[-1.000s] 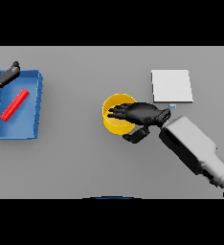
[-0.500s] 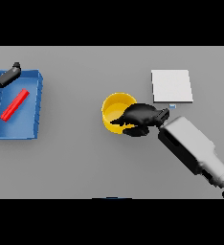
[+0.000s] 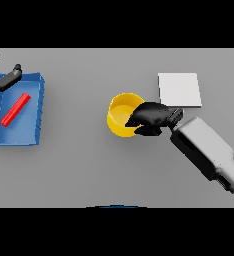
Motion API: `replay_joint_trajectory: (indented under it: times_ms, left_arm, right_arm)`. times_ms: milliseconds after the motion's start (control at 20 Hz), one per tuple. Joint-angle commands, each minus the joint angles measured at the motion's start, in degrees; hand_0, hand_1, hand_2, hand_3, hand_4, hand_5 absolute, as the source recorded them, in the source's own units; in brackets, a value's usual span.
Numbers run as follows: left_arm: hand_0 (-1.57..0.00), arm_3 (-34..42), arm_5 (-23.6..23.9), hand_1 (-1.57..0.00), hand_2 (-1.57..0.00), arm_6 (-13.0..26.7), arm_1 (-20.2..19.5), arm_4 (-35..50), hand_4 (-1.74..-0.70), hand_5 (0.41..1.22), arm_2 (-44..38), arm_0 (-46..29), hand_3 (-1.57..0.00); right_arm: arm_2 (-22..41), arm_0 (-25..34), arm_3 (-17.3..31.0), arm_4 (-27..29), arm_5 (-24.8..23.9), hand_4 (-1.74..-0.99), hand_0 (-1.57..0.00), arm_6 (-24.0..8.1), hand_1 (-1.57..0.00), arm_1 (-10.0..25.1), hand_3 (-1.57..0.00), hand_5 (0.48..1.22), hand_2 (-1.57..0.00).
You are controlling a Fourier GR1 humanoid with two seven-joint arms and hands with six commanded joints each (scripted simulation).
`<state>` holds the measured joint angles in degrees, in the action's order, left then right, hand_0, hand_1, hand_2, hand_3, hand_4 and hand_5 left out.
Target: Pick up the red beaker and tilt it to pour out 1 green nut into yellow bowl. Pick up the yellow bowl and place it on the metallic measuring scale.
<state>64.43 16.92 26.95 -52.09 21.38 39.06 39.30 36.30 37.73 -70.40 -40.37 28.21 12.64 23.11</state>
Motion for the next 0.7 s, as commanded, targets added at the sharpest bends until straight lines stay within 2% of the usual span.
replay_joint_trajectory:
  times_ms: [0, 150, 250, 300, 350, 450, 500, 550, 650]
  left_arm:
    - [0.0, -0.3, 0.0, 0.0, 0.0, -0.1, -0.2, 0.2, -0.78, 0.727, -0.3, 0.0, 0.0]
    - [0.0, 0.0, 0.2, 0.0, 0.0, -0.6, -0.3, 0.4, -0.79, 0.733, -0.3, -0.9, 0.0]
    - [0.0, -0.3, 0.2, 0.0, 0.0, -1.4, -0.3, 0.4, -0.8, 0.737, -0.7, -0.5, 0.0]
    - [0.0, 0.2, 0.4, 0.0, 0.0, -1.6, -0.4, 0.4, -0.8, 0.737, -0.8, -0.4, 0.0]
    - [0.0, -0.1, 0.3, 0.0, 0.0, -1.9, -0.4, 0.4, -0.8, 0.737, -0.8, -0.4, 0.0]
    - [0.0, 0.2, 0.1, 0.0, 0.0, -0.9, -0.9, 0.2, -0.8, 0.744, -0.6, -0.1, 0.0]
    - [0.0, 0.0, -0.3, 0.0, 0.0, -1.2, -0.9, 0.1, -0.8, 0.747, -0.6, 0.2, 0.0]
    - [0.0, -0.5, -0.6, 0.0, 0.0, -1.3, -0.7, 0.2, -0.79, 0.748, -0.7, 0.1, 0.0]
    - [0.0, -0.4, -0.6, 0.0, 0.0, -0.9, -1.2, 0.3, -0.79, 0.753, -1.0, 0.4, 0.0]
  right_arm:
    - [-0.9, 0.5, -1.3, 1.1, 1.5, -1.714, -1.53, -2.0, -1.52, 0.3, -1.36, 1.213, -1.52]
    - [-1.6, 1.0, -3.9, 2.5, 3.3, -1.721, -1.55, -2.6, -1.54, 2.3, -1.33, 1.217, -1.54]
    - [-2.0, 1.2, -4.9, 3.1, 4.2, -1.722, -1.56, -5.4, -1.55, 2.6, -1.31, 1.218, -1.55]
    - [-2.0, 1.5, -5.2, 3.5, 4.5, -1.724, -1.56, -5.9, -1.55, 2.5, -1.36, 1.218, -1.56]
    - [-2.1, 1.9, -5.2, 3.8, 4.8, -1.724, -1.56, -7.2, -1.55, 1.9, -1.35, 1.218, -1.56]
    - [-3.0, 2.6, -5.1, 4.5, 4.7, -1.723, -1.57, -7.4, -1.56, 2.1, -1.29, 1.219, -1.56]
    - [-3.5, 3.0, -4.8, 4.2, 4.2, -1.723, -1.57, -8.2, -1.56, 2.9, -1.27, 1.219, -1.56]
    - [-4.0, 3.4, -4.4, 3.8, 3.5, -1.723, -1.47, -8.2, -1.53, 4.1, -1.28, 1.22, -1.57]
    - [-4.8, 4.1, -3.4, 3.3, 2.7, -1.723, -1.51, -8.8, -1.55, 5.7, -1.32, 1.22, -1.57]
